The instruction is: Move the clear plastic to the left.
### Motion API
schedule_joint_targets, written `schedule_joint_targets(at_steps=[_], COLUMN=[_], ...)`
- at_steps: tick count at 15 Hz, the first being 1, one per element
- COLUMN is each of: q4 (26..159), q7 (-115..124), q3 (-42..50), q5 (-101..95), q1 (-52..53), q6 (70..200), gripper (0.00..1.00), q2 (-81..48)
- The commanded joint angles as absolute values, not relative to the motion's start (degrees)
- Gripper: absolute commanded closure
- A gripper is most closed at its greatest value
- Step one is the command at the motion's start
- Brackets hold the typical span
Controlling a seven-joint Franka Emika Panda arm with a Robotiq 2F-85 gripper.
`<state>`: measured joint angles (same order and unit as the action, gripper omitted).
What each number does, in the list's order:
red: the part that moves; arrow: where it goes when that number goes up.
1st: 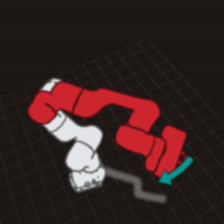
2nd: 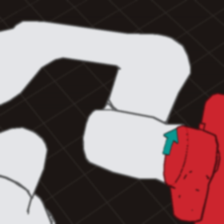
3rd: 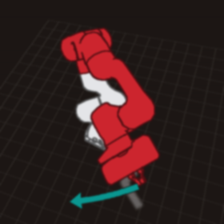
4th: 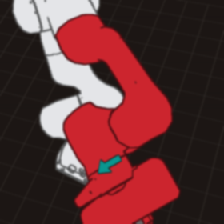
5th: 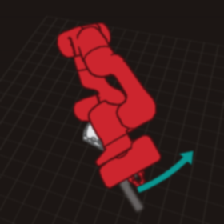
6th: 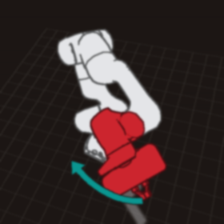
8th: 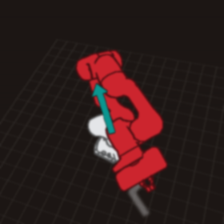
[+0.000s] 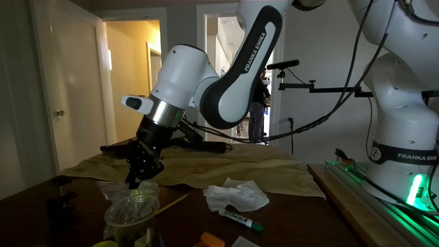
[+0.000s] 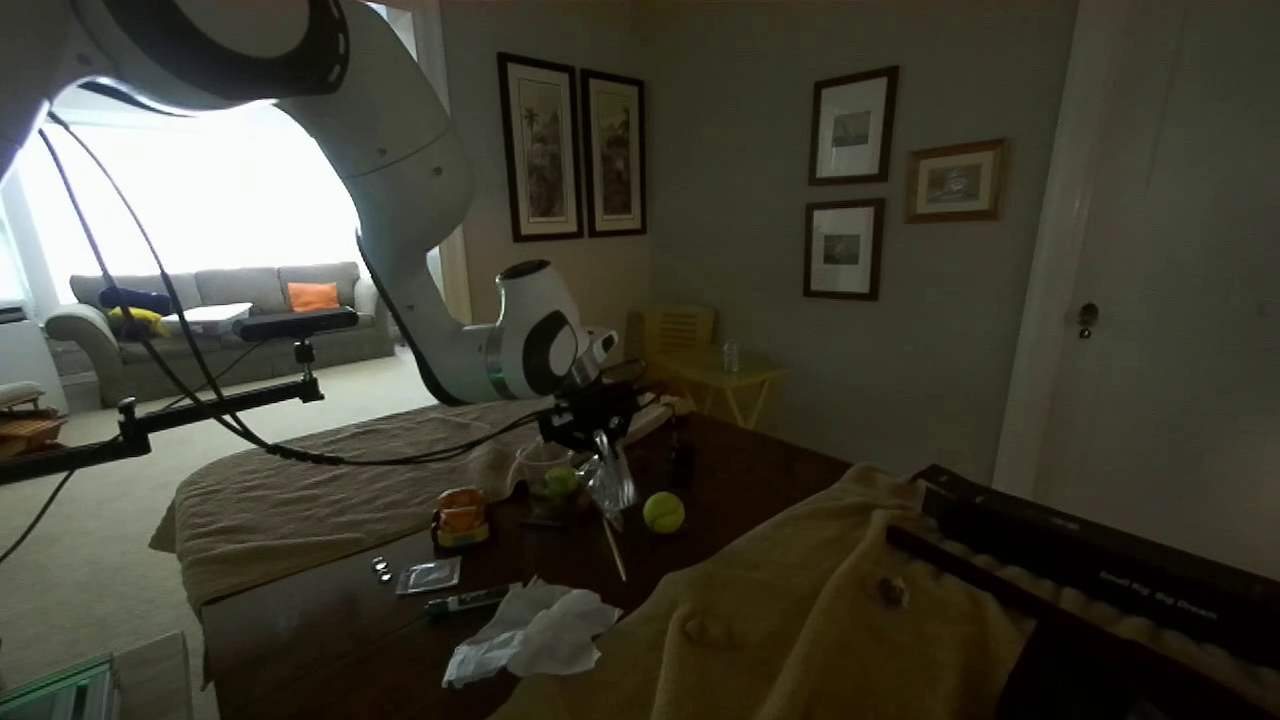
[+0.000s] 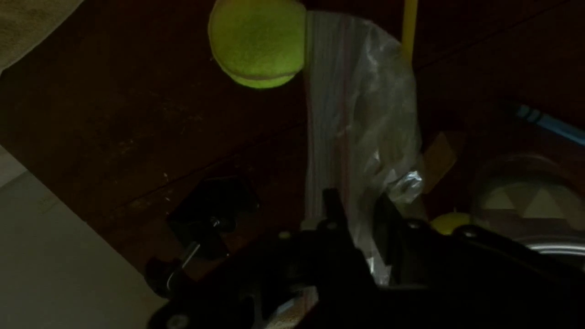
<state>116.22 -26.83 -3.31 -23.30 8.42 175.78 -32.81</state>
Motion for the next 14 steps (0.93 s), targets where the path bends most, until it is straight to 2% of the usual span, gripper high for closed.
schedule_joint_targets(at_steps=[1, 6, 8, 13, 14], q4=[117.9, 123.0, 126.4, 132.8, 134.3], q7=[-27.8, -25.2, -25.8, -26.1, -31.3], q3=[-2.3, 6.0, 2.9, -3.7, -5.1], q5=[-27.0, -31.2, -32.0, -25.7, -18.1], q1=[9.2, 17.1, 15.0, 12.7, 12.7], q6=[175.4, 167.8, 160.4, 140.6, 135.7], gripper=[0.46, 0.12, 0.0, 0.0, 0.0], q2=[-28.7, -15.8, -9.0, 5.3, 7.7])
